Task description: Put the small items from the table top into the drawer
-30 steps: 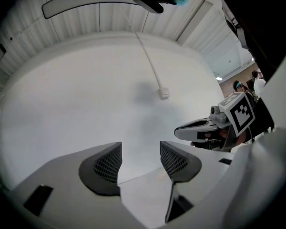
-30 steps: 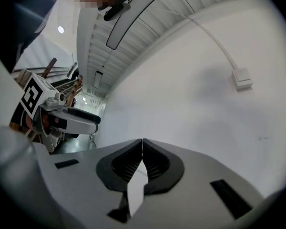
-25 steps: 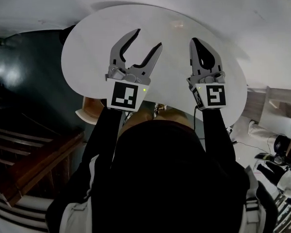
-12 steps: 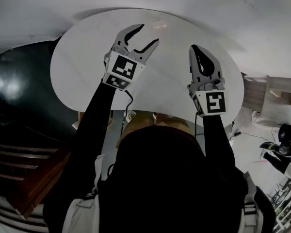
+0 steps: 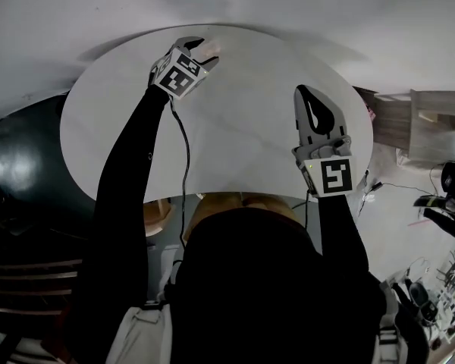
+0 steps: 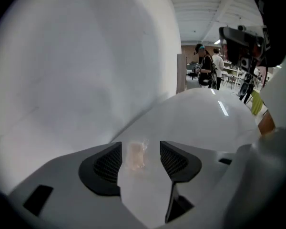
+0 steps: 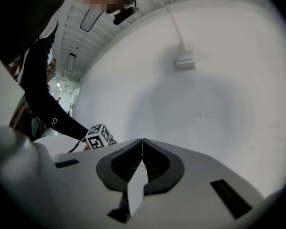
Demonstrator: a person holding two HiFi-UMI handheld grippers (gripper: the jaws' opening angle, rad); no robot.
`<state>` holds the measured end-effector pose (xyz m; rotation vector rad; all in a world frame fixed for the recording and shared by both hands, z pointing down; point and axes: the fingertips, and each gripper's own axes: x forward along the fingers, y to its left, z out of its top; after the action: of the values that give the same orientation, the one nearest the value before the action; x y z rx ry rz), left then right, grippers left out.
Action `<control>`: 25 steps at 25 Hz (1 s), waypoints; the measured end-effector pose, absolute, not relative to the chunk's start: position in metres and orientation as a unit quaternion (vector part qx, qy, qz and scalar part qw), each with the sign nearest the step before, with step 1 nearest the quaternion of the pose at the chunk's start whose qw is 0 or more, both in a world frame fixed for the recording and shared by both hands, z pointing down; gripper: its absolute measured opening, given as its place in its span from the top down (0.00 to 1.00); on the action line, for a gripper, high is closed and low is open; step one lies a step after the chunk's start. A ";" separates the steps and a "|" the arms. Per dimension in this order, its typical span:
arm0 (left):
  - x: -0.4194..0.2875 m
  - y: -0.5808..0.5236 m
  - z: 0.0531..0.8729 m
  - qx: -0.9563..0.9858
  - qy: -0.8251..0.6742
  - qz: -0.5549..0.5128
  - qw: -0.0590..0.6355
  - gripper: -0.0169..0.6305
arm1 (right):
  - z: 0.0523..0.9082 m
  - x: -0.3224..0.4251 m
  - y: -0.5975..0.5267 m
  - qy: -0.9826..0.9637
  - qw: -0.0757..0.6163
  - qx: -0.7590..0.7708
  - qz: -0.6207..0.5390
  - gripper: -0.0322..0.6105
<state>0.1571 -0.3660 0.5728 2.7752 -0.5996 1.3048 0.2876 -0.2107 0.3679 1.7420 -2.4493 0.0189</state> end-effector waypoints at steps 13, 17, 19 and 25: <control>0.151 -0.373 0.594 0.871 -0.191 0.451 0.031 0.84 | 0.382 0.311 -0.215 -0.810 0.080 0.581 0.013 0.91; 0.139 -0.363 0.532 0.889 -0.233 0.394 0.010 0.84 | 0.371 0.294 -0.226 -0.820 0.079 0.566 -0.002 0.91; 0.130 -0.351 0.498 0.895 -0.258 0.364 -0.007 0.84 | 0.363 0.280 -0.231 -0.827 0.068 0.557 -0.008 0.91; 0.096 -0.299 0.399 0.902 -0.342 0.263 -0.032 0.84 | 0.333 0.226 -0.239 -0.857 0.020 0.514 -0.026 0.91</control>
<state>0.0956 -0.2987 0.3992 2.8916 -1.0964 0.8448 0.2256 -0.2393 0.3334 1.5947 -2.6580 -0.0808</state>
